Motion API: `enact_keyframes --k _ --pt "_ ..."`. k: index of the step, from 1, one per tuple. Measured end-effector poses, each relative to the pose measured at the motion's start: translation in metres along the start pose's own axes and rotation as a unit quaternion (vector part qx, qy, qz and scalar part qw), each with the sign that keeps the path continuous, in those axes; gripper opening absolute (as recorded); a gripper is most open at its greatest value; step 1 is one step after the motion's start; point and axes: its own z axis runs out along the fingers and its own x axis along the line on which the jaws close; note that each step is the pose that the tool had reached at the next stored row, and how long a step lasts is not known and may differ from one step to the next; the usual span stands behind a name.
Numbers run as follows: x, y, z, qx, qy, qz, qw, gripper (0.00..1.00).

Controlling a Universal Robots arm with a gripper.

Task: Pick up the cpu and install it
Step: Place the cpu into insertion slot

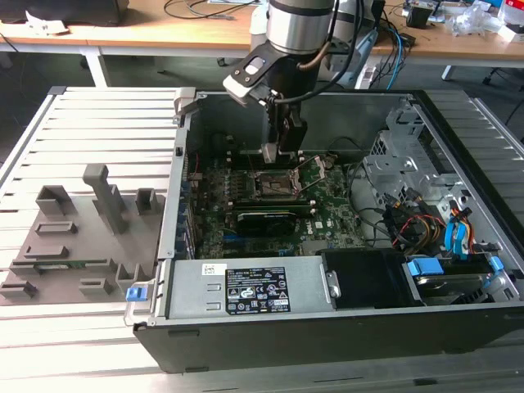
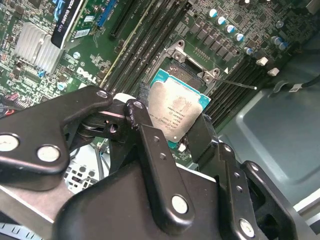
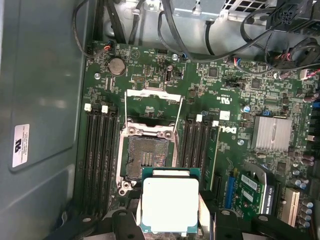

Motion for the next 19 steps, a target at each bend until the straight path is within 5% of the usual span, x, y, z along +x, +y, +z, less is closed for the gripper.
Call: enact_keyframes --k 19 --pt "0.0006 0.0008 0.0148 0.0 0.0001 0.001 1.0 0.54"
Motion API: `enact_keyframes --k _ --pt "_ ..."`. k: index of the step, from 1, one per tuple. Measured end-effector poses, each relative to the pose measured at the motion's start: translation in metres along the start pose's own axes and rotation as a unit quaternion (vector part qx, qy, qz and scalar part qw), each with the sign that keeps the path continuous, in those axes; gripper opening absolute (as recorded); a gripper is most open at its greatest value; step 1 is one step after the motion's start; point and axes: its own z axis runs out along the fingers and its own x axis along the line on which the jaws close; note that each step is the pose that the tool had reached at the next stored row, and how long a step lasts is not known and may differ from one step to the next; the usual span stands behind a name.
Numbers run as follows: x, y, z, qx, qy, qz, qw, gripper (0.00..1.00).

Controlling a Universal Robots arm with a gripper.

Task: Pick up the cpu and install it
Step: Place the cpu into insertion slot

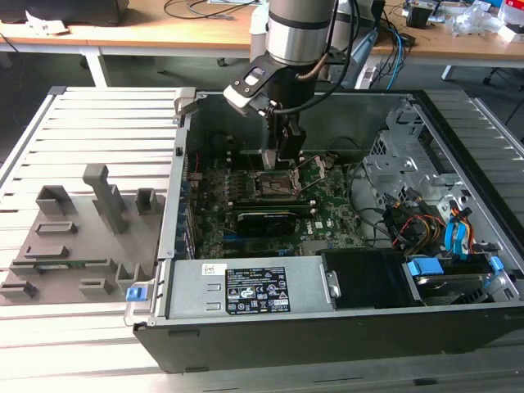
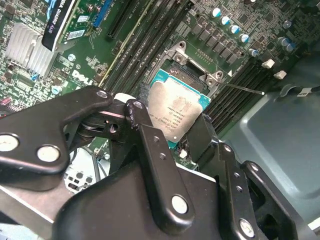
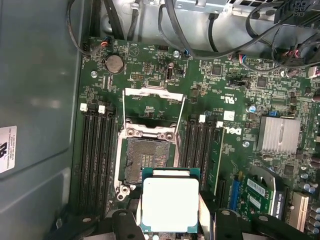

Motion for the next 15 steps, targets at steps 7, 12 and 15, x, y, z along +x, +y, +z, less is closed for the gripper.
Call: enact_keyframes --k 7,12,15 --pt "0.0004 0.0007 0.0081 -0.004 0.0405 0.0 0.9992 0.54" --pt "0.0005 0.0008 0.0125 -0.004 0.0404 0.0 0.9992 0.54" --pt "0.0006 0.0009 0.0145 -0.004 0.0405 0.0 0.9992 0.54"
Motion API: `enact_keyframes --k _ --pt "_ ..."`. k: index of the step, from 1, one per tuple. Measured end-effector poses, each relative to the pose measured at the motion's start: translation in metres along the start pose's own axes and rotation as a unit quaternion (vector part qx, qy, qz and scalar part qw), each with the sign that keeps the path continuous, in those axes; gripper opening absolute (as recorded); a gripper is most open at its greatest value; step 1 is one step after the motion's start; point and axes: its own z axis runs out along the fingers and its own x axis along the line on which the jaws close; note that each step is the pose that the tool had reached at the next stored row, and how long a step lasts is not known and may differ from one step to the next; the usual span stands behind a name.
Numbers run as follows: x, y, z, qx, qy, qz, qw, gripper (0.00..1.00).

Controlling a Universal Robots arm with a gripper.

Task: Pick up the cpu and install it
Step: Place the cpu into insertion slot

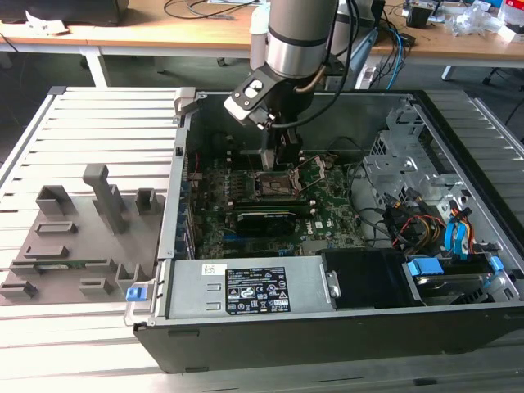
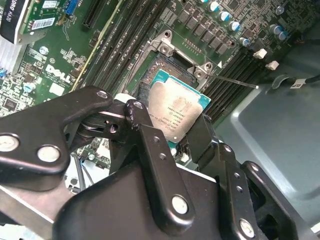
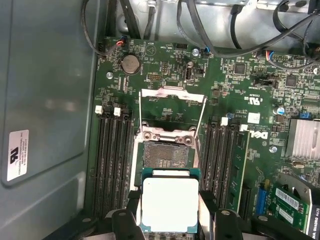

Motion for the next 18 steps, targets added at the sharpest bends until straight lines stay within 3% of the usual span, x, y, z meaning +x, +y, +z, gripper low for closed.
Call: enact_keyframes --k 14,15,16,18 --pt "0.0011 0.001 0.0207 -0.0001 -0.0006 0.004 1.0 0.54" --pt "0.0011 0.0013 0.0211 0.0004 -0.0051 0.006 1.0 0.54" --pt "0.0014 0.0023 0.0215 0.0014 -0.0174 0.008 0.9998 0.54" --pt "0.0024 0.0049 0.0224 0.0025 -0.0291 0.009 0.9995 0.54"
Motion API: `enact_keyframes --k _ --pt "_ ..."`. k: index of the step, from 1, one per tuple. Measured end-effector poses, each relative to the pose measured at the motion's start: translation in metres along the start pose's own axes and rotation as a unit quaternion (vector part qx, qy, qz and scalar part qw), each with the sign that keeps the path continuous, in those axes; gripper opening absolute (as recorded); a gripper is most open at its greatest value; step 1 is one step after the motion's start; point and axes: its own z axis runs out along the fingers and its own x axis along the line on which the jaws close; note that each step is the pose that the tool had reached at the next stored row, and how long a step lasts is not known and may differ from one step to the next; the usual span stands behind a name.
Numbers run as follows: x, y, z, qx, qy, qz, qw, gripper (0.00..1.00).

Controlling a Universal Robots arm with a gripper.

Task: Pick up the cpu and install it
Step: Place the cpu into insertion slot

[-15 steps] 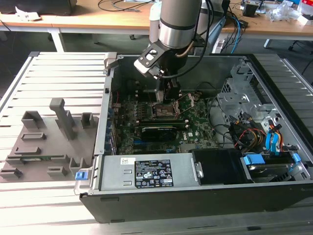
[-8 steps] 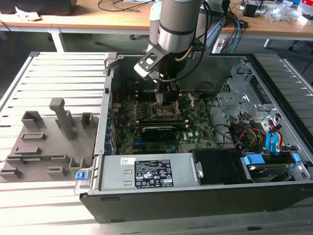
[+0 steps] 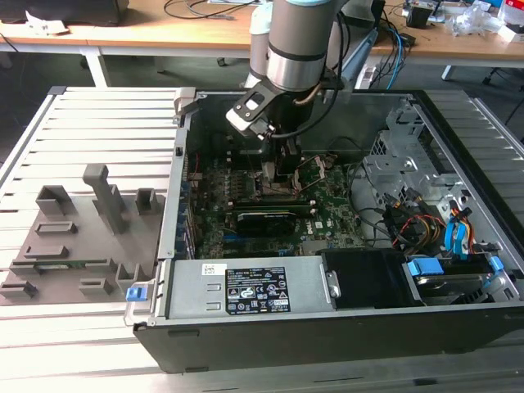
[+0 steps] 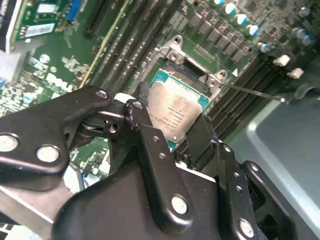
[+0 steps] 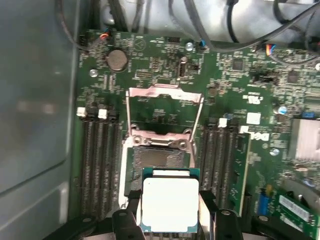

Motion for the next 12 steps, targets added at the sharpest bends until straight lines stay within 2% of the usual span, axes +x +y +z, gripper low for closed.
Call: enact_keyframes --k 2,6,9,12 --pt "0.0006 0.0018 0.0021 0.0004 -0.0001 0.001 1.0 0.54" --pt "0.0017 0.0029 0.016 0.0015 0.0003 0.007 1.0 0.54" --pt "0.0065 0.0039 0.023 0.0017 0.0004 0.011 0.9999 0.54" --pt "0.0073 0.0042 0.0303 0.0019 0.0005 0.013 0.9999 0.54"
